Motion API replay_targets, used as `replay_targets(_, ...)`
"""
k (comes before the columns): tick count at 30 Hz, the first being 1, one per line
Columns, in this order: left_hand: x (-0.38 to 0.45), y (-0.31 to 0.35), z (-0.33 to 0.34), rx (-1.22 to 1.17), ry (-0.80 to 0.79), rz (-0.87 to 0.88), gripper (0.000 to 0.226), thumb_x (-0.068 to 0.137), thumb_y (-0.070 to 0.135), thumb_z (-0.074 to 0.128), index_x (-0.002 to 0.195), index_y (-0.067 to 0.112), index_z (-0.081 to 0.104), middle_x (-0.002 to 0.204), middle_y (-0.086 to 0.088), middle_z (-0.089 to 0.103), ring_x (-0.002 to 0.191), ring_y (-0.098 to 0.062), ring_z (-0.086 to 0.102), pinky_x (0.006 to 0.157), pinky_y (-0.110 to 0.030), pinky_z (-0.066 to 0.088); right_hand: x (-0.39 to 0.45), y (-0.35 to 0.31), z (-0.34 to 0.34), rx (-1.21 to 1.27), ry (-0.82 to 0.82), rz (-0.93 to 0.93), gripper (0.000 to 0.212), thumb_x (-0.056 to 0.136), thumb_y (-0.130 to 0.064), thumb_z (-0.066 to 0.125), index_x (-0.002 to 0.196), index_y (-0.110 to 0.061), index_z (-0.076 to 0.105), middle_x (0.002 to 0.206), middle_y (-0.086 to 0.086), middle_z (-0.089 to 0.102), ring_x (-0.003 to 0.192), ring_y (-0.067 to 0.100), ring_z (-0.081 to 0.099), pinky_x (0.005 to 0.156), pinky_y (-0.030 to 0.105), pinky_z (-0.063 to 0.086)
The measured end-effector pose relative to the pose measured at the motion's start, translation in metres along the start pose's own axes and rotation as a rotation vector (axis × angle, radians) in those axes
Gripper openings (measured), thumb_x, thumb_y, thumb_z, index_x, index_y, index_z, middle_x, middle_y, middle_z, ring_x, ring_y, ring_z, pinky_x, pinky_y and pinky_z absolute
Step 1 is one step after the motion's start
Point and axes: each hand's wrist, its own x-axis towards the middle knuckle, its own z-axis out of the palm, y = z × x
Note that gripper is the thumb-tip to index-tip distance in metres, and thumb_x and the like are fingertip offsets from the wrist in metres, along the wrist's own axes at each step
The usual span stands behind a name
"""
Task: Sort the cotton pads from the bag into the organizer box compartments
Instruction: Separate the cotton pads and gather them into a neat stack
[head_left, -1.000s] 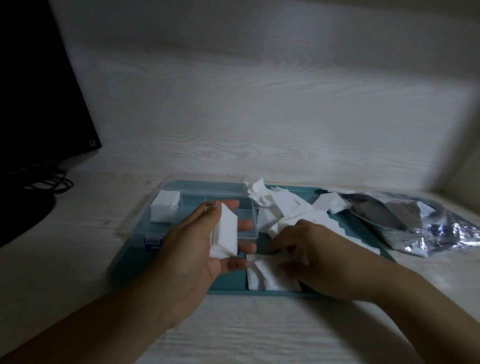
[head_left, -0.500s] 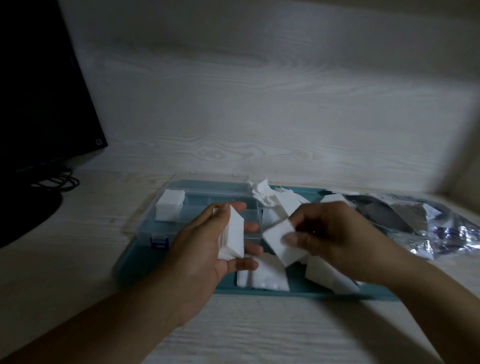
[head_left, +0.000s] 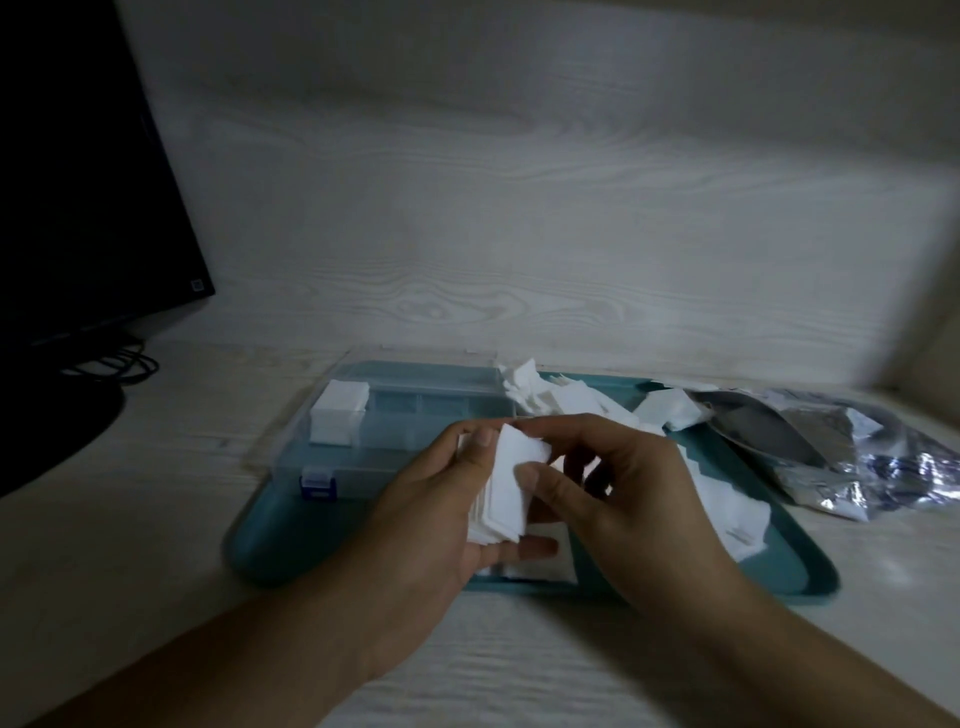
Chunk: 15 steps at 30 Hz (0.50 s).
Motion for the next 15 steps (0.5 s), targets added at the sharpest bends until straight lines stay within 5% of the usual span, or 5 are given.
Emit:
replay_targets(3,0.001,0.002,0.001,-0.066,-0.005,-0.018,0.043,0.078,0.030,0.055,0.115,0.013,0.069,0.112,-0.019,0.071,0.097,-0.035,0.070,0.070,-0.046,0.059,0.000,-0.001,-0.003,-0.227,-0.017,-0.151,0.034,0.085,-0.034,0.072,0.118,-0.039,0.064,0.107,-0.025,0.058,0.104,-0.004,0.051,0.082,0.012,0.040)
replay_targets(7,0.004,0.003,0.002,-0.068,0.080,-0.014,0.031,0.091,0.024,0.052,0.115,0.013,0.068,0.113,-0.020,0.070,0.104,-0.037,0.067,0.075,-0.042,0.057,-0.005,-0.006,-0.011,-0.145,-0.119,-0.151,0.066,0.082,-0.041,0.073,0.140,-0.037,0.042,0.135,-0.025,0.047,0.127,-0.006,0.042,0.098,0.006,0.033)
replay_targets(10,0.003,0.001,0.003,-0.046,0.059,-0.020,0.039,0.084,0.031,0.055,0.119,0.016,0.066,0.112,-0.022,0.070,0.102,-0.039,0.068,0.076,-0.044,0.056,-0.009,-0.009,-0.009,-0.149,-0.206,-0.170,0.090,0.075,-0.042,0.079,0.149,-0.038,0.027,0.142,-0.025,0.041,0.131,-0.011,0.035,0.098,-0.002,0.026)
replay_targets(15,0.001,0.001,0.003,-0.085,0.003,-0.011,0.045,0.076,0.030,0.057,0.118,0.015,0.068,0.108,-0.015,0.074,0.096,-0.034,0.072,0.076,-0.044,0.060,-0.008,-0.006,0.000,-0.132,-0.221,-0.204,0.087,0.077,-0.030,0.081,0.148,-0.035,0.031,0.137,-0.023,0.049,0.125,-0.012,0.043,0.095,-0.002,0.030)
